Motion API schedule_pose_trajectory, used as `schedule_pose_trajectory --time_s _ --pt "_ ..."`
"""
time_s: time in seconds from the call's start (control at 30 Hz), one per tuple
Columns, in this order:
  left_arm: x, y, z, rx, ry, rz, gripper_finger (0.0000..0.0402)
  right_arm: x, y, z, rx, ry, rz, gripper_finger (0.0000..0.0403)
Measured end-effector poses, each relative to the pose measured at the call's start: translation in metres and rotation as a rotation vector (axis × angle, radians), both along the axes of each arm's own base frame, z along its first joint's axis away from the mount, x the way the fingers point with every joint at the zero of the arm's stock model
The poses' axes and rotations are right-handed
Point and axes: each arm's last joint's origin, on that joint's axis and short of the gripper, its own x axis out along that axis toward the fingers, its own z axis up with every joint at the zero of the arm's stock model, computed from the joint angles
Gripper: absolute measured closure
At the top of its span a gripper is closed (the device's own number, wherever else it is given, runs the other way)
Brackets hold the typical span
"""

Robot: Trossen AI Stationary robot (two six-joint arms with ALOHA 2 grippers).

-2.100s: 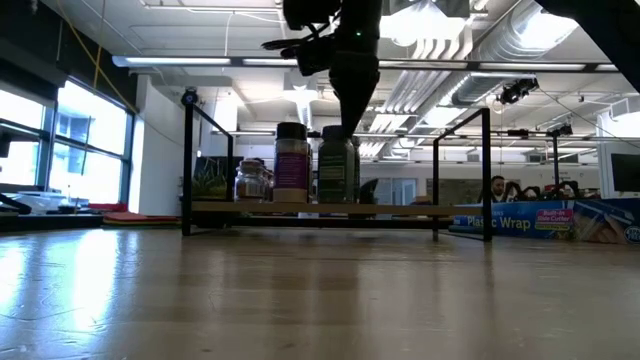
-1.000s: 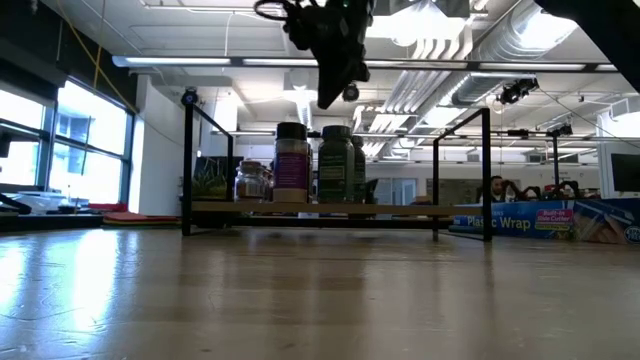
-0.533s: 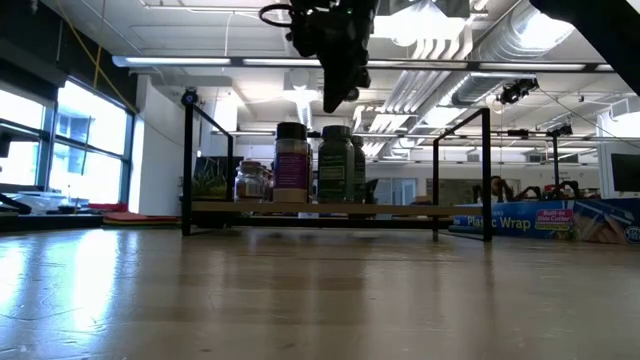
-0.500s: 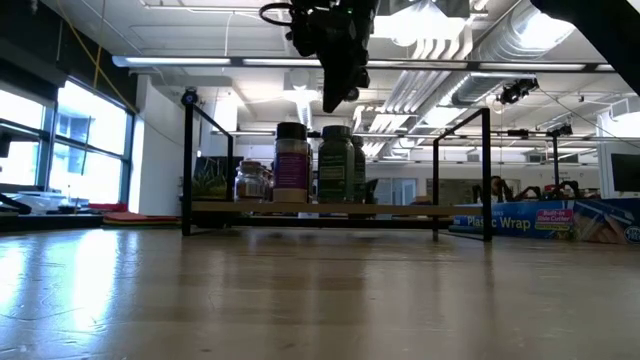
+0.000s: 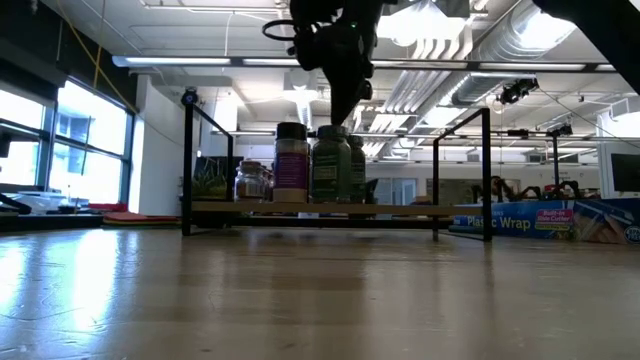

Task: Shelf spices
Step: Put the green seasoning bottle aligned with the other green seasoning bottles on the shelf

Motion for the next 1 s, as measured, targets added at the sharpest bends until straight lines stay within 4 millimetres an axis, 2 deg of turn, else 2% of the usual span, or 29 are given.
schedule_pose_trajectory --time_s 0.33,1.0 --pt "0.0002 0.0001 0.0006 0.002 -0.007 0.001 0.0143 -0.0110 -0.0005 -0.0018 0.002 0.109 0.085 0.0403" --pt "0.0007 0.0004 0.0018 0.008 -0.019 0.005 0.0143 -0.0107 -0.0047 0.0063 -0.050 0.092 0.043 0.0403"
